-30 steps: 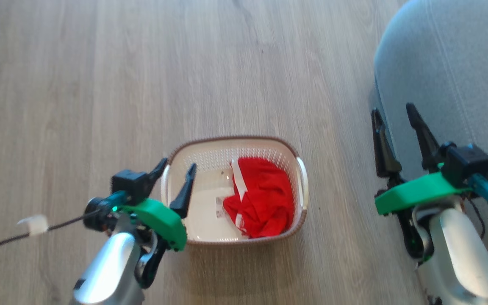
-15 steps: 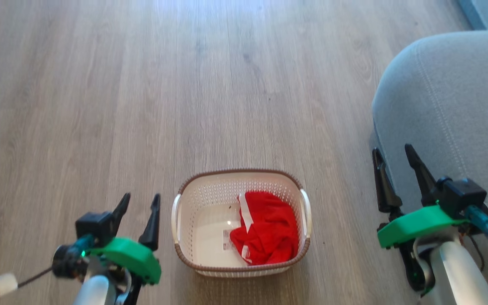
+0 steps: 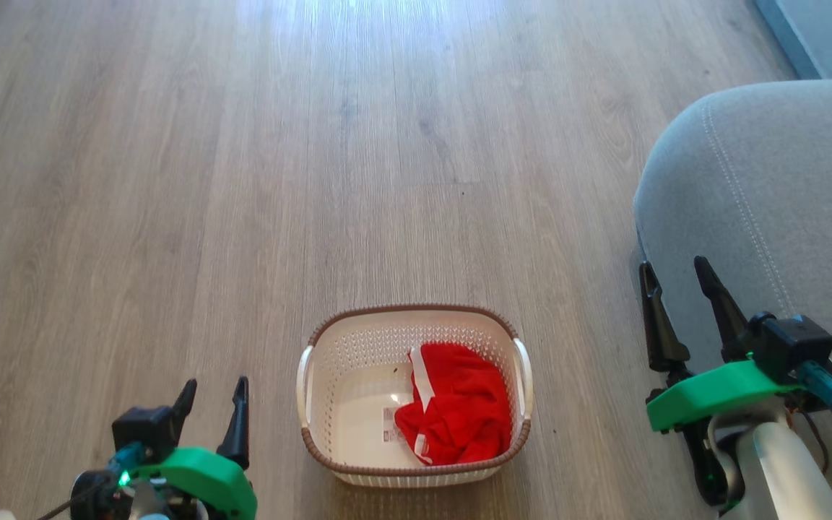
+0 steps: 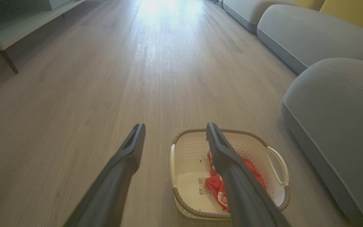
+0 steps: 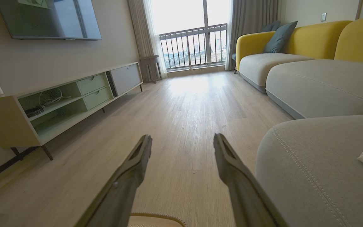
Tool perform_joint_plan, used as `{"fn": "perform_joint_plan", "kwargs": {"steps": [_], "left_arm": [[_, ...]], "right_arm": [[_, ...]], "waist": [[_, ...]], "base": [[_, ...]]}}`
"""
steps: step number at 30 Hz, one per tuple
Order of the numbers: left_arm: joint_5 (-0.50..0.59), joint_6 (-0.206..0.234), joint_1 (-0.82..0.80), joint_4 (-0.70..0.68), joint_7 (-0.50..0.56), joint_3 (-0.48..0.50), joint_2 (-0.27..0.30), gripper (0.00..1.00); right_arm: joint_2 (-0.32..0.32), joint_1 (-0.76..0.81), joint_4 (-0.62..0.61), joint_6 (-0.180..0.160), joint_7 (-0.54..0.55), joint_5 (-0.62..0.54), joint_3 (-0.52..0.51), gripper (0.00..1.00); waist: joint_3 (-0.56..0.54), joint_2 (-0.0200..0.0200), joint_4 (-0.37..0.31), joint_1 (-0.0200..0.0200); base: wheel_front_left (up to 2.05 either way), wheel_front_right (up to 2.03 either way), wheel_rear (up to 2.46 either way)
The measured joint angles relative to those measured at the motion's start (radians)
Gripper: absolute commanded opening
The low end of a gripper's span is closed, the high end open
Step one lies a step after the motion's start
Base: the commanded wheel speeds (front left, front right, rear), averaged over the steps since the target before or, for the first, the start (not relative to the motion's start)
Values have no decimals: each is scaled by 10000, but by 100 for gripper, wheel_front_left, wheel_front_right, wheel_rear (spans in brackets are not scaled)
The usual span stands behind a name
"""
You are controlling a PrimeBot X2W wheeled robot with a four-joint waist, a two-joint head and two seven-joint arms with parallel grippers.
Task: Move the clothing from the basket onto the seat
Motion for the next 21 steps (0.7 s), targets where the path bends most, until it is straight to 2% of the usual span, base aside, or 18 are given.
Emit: {"fn": "perform_joint_plan", "kwargs": {"steps": [6, 10, 21], "left_arm": [[6, -174, -14, 531, 0, -8, -84, 100], [10, -326, -197, 1392, 2, -349, -96, 100], [-148, -516, -2510, 3419, 842, -1423, -209, 100]], "right_arm": [[17, -1, -77, 0, 0, 0, -10, 100], [25, -56, -146, 0, 0, 0, 25, 100], [75, -950, -326, 0, 0, 2, 278, 100]], "waist": [[243, 0, -98, 0], [598, 0, -237, 0], [1955, -1, -910, 3]], "base": [[0, 0, 0], [0, 0, 0], [0, 0, 0]]}}
